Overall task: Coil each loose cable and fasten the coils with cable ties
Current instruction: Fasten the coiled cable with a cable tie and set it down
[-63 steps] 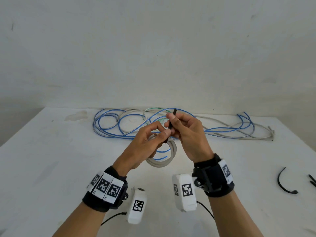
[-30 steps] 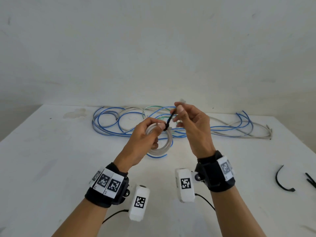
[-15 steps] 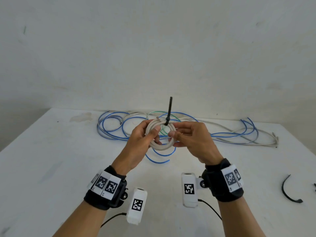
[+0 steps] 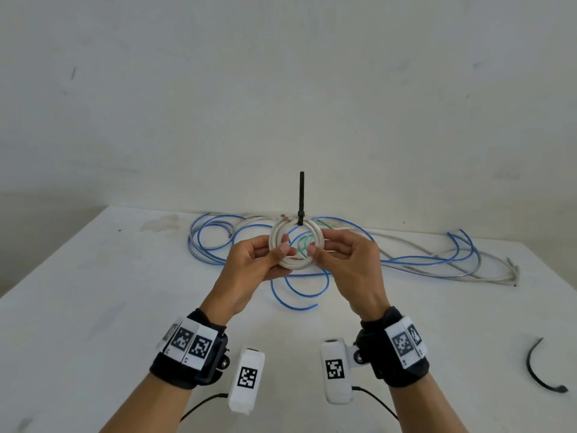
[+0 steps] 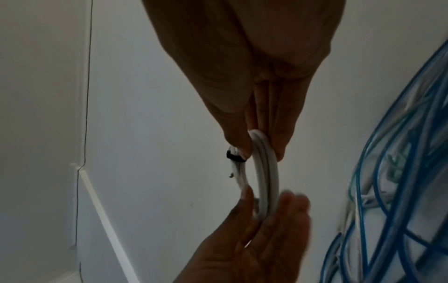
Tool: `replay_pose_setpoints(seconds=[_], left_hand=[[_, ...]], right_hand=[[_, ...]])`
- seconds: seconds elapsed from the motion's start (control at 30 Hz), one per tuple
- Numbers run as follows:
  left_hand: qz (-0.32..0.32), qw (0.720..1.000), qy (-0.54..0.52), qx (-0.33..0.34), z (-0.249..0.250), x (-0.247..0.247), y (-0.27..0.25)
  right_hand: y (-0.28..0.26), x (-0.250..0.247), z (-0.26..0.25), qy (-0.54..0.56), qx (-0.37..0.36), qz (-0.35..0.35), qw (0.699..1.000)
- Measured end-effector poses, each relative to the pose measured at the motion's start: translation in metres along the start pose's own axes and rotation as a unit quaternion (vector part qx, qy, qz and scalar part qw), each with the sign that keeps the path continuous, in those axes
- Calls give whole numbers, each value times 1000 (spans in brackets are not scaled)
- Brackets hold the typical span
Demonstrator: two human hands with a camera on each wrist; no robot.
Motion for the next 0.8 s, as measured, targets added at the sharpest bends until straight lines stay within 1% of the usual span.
replay_pose_setpoints(seconds=[0.03, 0.07, 0.1, 0.13, 0.17, 0.2, 0.23, 0.27, 0.33, 0.43, 0.47, 0.5, 0.53, 0.57, 0.6, 0.67, 0.7, 0.73, 0.8], left_hand=[[31, 998, 54, 23, 1, -12, -1], [64, 989, 127, 50, 5, -24, -3], [81, 978, 178, 68, 6, -32, -7], [68, 976, 196, 71, 6, -35, -13], [37, 984, 168, 51, 4, -36, -18], [5, 993, 121, 11, -2, -38, -22], [-17, 997, 75, -27, -7, -45, -27], [-27, 997, 47, -46, -8, -55, -31], [-26, 998, 25, -55, 3, -83, -39], [-8, 997, -19, -76, 18, -125, -51], [-5, 996, -38, -79, 23, -137, -56], [-3, 995, -55, -81, 28, -147, -60], [-3, 994, -74, -85, 33, -156, -63], [-3, 991, -92, -93, 38, -165, -65], [-4, 988, -109, -106, 41, -172, -68], [-4, 984, -127, -124, 44, -185, -72], [-2, 985, -119, -127, 44, -191, -73], [6, 988, -98, -123, 44, -200, -73], [45, 993, -29, -105, 42, -222, -71]], right_hand=[[-1, 3, 0, 5, -1, 10, 1000], [-2, 9, 1, 12, 1, 18, 1000], [-3, 18, 2, 18, 5, 20, 1000], [-3, 31, 3, 19, 11, 10, 1000], [-2, 51, 5, 8, 16, -17, 1000], [-1, 73, 6, -16, 15, -58, 998], [-1, 98, 5, -47, 4, -110, 993], [-1, 122, 3, -82, -12, -163, 983], [-2, 158, -5, -133, -40, -244, 960], [-13, 196, -17, -122, -53, -344, 930], [-13, 204, -19, -113, -59, -350, 928], [-8, 207, -22, -111, -71, -321, 938], [1, 208, -23, -120, -82, -267, 953], [9, 209, -20, -132, -77, -224, 963], [14, 216, -13, -138, -50, -217, 965], [12, 243, 10, -106, 51, -287, 951], [8, 255, 20, -81, 94, -311, 942], [7, 265, 27, -66, 121, -313, 940], [11, 283, 42, -65, 145, -289, 944]])
Point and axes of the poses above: each hand's wrist, its own y-axis towards the middle knuckle, its own x-axis out of the palm, z = x × y, the point moved 9 cm from there along y, towards the middle knuckle, and after that the axes turned 1 degree about y, right-handed, at the moved point
